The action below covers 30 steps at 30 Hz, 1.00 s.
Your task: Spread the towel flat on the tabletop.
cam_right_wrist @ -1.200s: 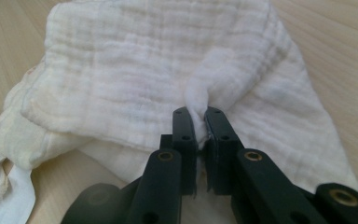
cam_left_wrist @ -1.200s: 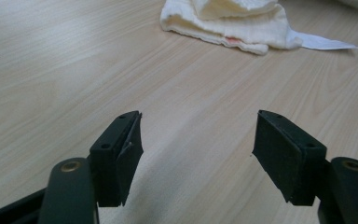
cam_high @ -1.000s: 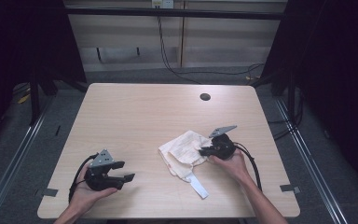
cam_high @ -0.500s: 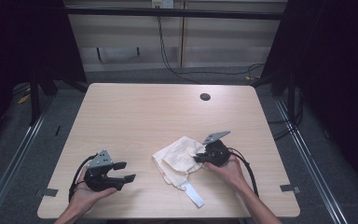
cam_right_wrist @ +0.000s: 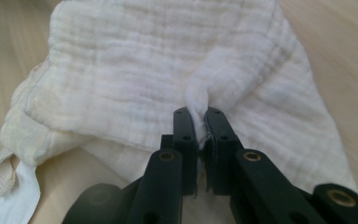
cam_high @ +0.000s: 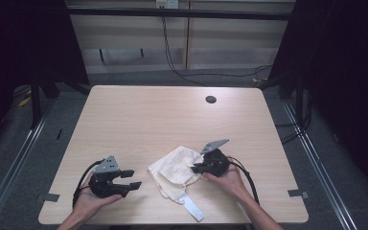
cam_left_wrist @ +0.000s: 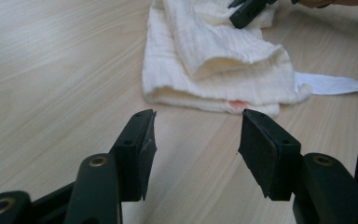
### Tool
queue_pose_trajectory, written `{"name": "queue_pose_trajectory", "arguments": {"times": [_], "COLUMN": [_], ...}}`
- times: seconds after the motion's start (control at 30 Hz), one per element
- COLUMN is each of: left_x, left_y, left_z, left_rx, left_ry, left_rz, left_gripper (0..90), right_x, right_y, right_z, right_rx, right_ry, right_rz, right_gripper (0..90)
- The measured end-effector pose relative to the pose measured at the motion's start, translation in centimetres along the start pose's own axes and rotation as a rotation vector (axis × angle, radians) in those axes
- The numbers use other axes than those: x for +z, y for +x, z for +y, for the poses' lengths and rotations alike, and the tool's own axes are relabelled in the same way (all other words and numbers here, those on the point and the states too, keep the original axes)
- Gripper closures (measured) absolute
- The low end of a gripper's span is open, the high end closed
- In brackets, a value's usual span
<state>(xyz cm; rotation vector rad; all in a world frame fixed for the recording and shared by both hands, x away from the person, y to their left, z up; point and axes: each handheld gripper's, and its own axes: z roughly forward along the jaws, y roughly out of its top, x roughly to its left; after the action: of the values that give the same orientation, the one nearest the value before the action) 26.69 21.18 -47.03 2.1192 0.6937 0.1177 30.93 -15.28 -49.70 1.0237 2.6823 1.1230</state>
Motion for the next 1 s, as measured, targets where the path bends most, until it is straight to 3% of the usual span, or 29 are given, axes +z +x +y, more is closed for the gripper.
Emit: {"name": "queue_pose_trajectory", "arguments": {"times": [0.2, 0.37, 0.47, 0.5, 0.57, 0.63, 0.67, 0.73, 0.77, 0.8, 0.83, 1.0], "left_x": [-0.2, -0.1, -0.2, -0.3, -0.4, -0.5, -0.4, -0.2, 0.1, 0.1, 0.7, 2.4], "left_y": [0.3, 0.0, -0.2, -0.1, -0.2, -0.4, -0.5, -0.9, -1.4, -1.4, -1.8, -2.7], "left_z": [0.1, 0.1, 0.2, 0.3, 0.4, 0.5, 0.6, 0.8, 1.2, 1.2, 1.9, 3.3], "left_rx": [-0.008, 0.013, 0.014, 0.010, 0.009, 0.018, 0.012, 0.037, 0.065, 0.065, 0.088, 0.124], "left_ry": [-0.011, -0.009, -0.027, -0.040, -0.045, -0.050, -0.054, -0.042, -0.025, -0.025, -0.002, 0.053], "left_rz": [0.003, 0.014, 0.043, 0.048, 0.049, 0.052, 0.042, 0.026, -0.024, -0.024, -0.058, -0.099], "left_gripper": [45.3, 49.5, 51.1, 51.2, 51.8, 53.0, 54.3, 56.8, 59.7, 61.9, 62.3, 65.1], "right_x": [0.8, 1.5, 1.7, 1.7, 1.7, 1.2, 0.1, -0.5, -1.7, -1.7, -2.6, -4.8], "right_y": [1.6, 3.1, 3.6, 4.0, 4.1, 4.3, 3.9, 3.8, 3.4, 3.4, 3.2, 2.8], "right_z": [0.6, 1.0, 1.1, 1.2, 1.3, 1.7, 1.8, 1.9, 1.6, 1.6, 1.2, -0.4], "right_rx": [-0.026, -0.032, -0.037, -0.047, -0.055, -0.090, -0.066, -0.057, -0.046, -0.046, -0.039, -0.019], "right_ry": [0.008, 0.019, 0.015, 0.030, 0.037, 0.045, -0.002, -0.008, -0.034, -0.034, -0.043, -0.066], "right_rz": [0.017, 0.024, 0.036, 0.030, 0.030, -0.001, 0.007, -0.010, -0.030, -0.030, -0.039, -0.068], "right_gripper": [84.4, 83.2, 80.2, 73.8, 70.9, 63.0, 58.2, 56.5, 54.2, 54.2, 53.5, 52.0]}}
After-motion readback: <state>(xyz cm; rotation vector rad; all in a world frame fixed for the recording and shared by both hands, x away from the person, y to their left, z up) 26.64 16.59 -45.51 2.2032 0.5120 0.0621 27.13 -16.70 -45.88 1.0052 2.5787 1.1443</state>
